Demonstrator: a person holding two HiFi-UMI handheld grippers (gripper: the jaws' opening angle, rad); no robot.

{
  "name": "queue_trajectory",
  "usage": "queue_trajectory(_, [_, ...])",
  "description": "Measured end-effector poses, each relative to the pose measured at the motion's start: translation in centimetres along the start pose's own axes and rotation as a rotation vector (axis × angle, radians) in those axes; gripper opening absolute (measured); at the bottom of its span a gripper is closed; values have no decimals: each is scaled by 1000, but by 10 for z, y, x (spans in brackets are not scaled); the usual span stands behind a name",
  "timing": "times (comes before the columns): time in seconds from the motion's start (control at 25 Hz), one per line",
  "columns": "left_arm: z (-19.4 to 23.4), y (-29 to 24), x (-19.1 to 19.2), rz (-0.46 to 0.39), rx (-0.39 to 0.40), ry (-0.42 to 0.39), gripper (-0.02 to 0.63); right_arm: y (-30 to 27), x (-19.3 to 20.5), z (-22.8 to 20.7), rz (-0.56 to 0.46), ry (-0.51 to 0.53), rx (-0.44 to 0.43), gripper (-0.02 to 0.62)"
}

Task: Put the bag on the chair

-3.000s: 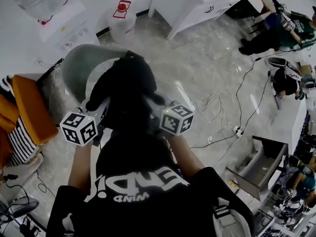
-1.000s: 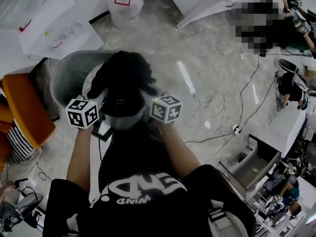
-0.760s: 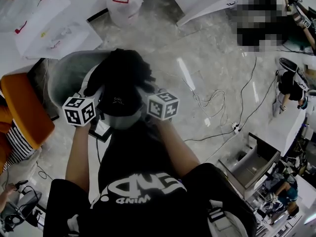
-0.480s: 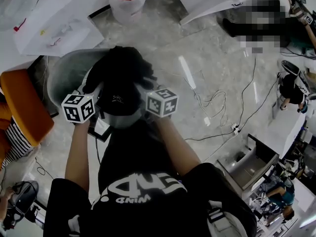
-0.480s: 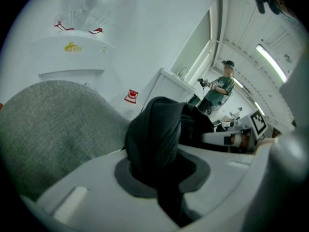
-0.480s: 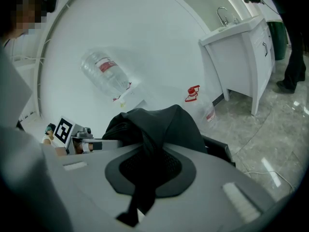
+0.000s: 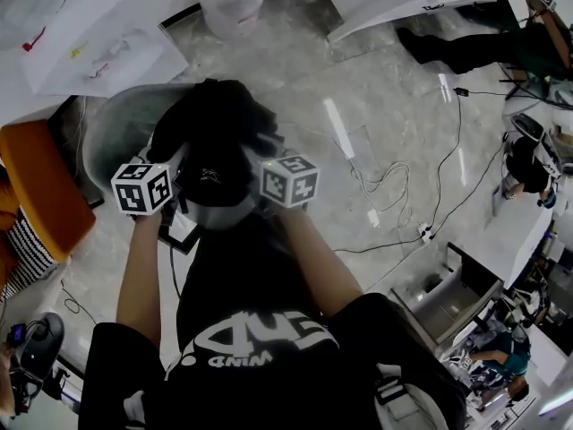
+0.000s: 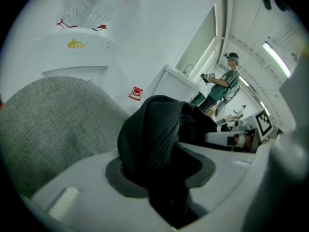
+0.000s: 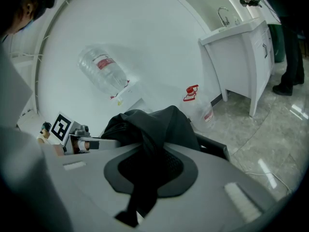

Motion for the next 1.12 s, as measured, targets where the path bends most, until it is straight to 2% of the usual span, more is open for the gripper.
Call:
queue_trajectory(0.12, [-1, 2, 3, 13, -13, -8, 180, 4, 2, 0, -5, 14, 17, 54])
queue_trajectory(0.36, [-5, 17, 13, 27, -74, 6, 278, 18, 1, 10, -31, 30, 35, 143])
queue_trajectory(0.4, [-7, 21, 14, 21, -77, 11, 298, 20, 1, 14, -35, 36, 35, 155])
queue_trajectory(0.48, [-12, 28, 17, 9, -68, 31, 381, 28, 1, 21, -45, 45, 34, 166])
queue_trajectory(0.52, [-15, 31, 19, 7, -62, 39, 397, 32, 1, 24, -50, 48, 34, 170])
queue_trajectory(0.84, [-35, 69, 35, -6, -77, 33, 456, 68, 10, 58, -103, 72, 23, 184])
queue_trajectory(0.96, [-46, 89, 39, -38, -79, 20, 459, 83, 17, 73, -119, 86, 22, 184])
queue_trajectory(1.12, [-72, 120, 41, -107, -38, -18, 457, 101, 30, 94, -131, 115, 24, 183])
Point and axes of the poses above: the fingertips, and each gripper's own axes: y backward along the fingers, z to its left, x out of its underside, the point moved 5 cm from there along y, backward along the fingers, and after that the axes turned 3 degrees about z, right-handed, at the moved point
